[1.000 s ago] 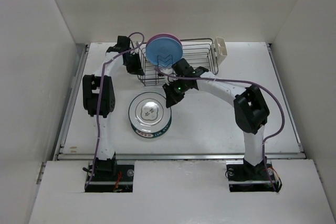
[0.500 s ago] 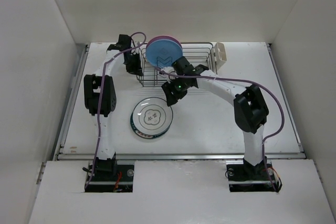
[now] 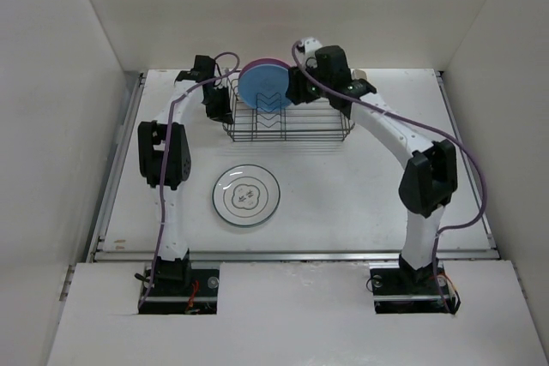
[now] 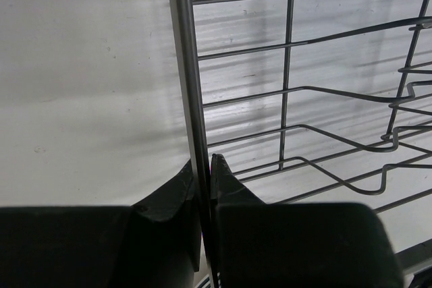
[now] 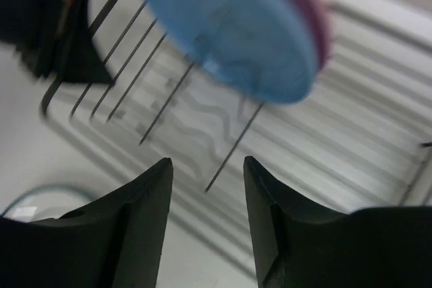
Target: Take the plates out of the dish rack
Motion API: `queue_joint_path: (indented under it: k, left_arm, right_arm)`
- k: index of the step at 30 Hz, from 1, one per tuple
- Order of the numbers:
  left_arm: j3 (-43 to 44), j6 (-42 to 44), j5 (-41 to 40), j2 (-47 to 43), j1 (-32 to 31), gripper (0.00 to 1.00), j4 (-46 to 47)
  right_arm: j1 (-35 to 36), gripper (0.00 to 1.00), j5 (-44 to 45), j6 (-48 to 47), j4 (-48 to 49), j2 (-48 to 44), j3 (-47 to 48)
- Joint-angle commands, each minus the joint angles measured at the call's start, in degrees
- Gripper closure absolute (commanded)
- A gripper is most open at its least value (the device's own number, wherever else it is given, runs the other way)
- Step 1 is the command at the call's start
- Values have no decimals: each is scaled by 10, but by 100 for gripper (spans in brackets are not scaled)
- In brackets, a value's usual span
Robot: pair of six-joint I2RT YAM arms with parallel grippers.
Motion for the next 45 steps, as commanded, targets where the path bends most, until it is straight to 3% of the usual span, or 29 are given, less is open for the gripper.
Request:
queue_joint_path:
  k: [1, 6, 18, 20, 21, 24, 31, 37, 45]
  left_arm:
    - [32, 19, 0, 4, 3, 100, -44]
    - [55, 29, -13, 15, -2, 100, -49]
    - [77, 35, -18, 44, -13, 100, -55]
    - [77, 35, -18, 50, -13, 100, -55]
    - [77, 35, -18, 50, -13, 100, -55]
    - [77, 22, -18, 50, -13, 100, -55]
    - [50, -21, 1, 44, -13, 100, -41]
    - [56, -41, -4, 44, -13, 100, -31]
    - [56, -46, -15, 50, -13, 100, -31]
  right_arm:
    - [-11, 49, 141, 31, 98, 62, 96]
    - [-23, 54, 131, 25, 75, 173, 244]
    - [-28, 62, 103, 25, 107, 244, 255]
    - [-28, 72, 120, 30, 107, 249, 255]
    - [-28, 86, 130, 30, 113, 249, 255]
    - [-28, 100, 157, 20, 113, 249, 255]
    - [-28, 100, 214, -36, 158, 175, 202]
    - [-28, 100, 273, -54, 227, 60, 131]
    - [-23, 100, 268, -54, 227, -2, 57]
